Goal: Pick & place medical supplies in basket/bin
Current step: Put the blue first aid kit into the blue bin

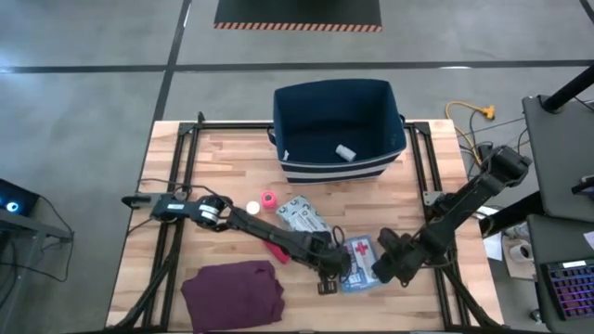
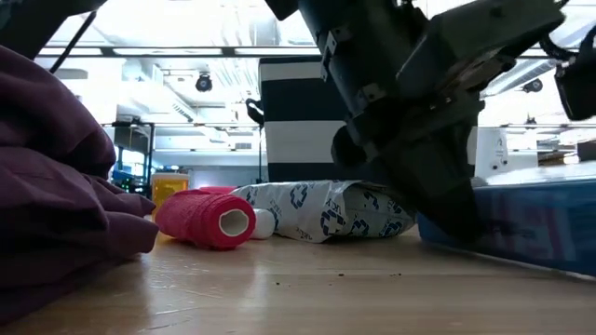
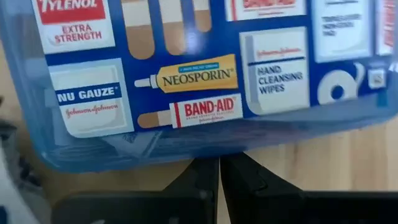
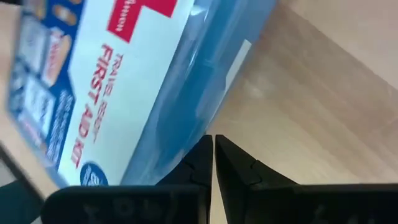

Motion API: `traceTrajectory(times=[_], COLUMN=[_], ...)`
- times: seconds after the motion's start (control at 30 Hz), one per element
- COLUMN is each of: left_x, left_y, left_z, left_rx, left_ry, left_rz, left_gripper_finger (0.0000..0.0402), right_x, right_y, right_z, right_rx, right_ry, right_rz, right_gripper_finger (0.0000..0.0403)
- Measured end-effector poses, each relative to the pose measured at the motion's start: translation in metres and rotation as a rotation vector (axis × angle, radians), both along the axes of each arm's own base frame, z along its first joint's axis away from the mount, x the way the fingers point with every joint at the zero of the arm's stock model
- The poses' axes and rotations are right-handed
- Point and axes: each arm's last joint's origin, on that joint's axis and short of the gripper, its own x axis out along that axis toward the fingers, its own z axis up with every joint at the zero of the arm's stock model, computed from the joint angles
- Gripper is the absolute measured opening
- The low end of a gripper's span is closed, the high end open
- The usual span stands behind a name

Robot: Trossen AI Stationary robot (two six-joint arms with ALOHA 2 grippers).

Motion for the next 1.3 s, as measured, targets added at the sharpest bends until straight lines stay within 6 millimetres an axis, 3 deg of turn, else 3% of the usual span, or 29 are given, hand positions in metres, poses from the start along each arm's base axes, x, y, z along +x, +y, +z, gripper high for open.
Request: traceTrajectory(times=[0.47, 0.67, 0.8, 0.93, 1.13, 1.3], left_x=[0.0, 0.004, 0.013, 0.015, 0.012, 0.01], left_y=[0.01, 0.019, 0.036, 0.046, 0.044, 0.04], left_z=[-0.006, -0.005, 0.001, 0.003, 0.013, 0.011], left_rx=[-0.001, 0.001, 0.027, 0.025, 0.01, 0.014], left_ry=[0.024, 0.005, -0.062, -0.063, -0.077, -0.061], left_rz=[0.018, 0.018, 0.051, 0.081, 0.07, 0.062], left_gripper_finger=[0.0, 0.0, 0.0, 0.0, 0.0, 0.0], right_x=[-0.006, 0.006, 0.017, 0.031, 0.048, 0.035], right_y=[-0.016, -0.021, -0.022, -0.023, -0.015, -0.01], right_z=[0.043, 0.059, 0.067, 0.071, 0.077, 0.104], right_rx=[0.002, 0.031, 0.051, -0.027, -0.108, -0.19], right_ry=[-0.251, -0.403, -0.465, -0.45, -0.434, -0.296], right_rz=[0.0, 0.008, 0.023, 0.024, 0.099, 0.144], right_gripper_finger=[0.0013, 0.0013, 0.0013, 0.0013, 0.0013, 0.0013])
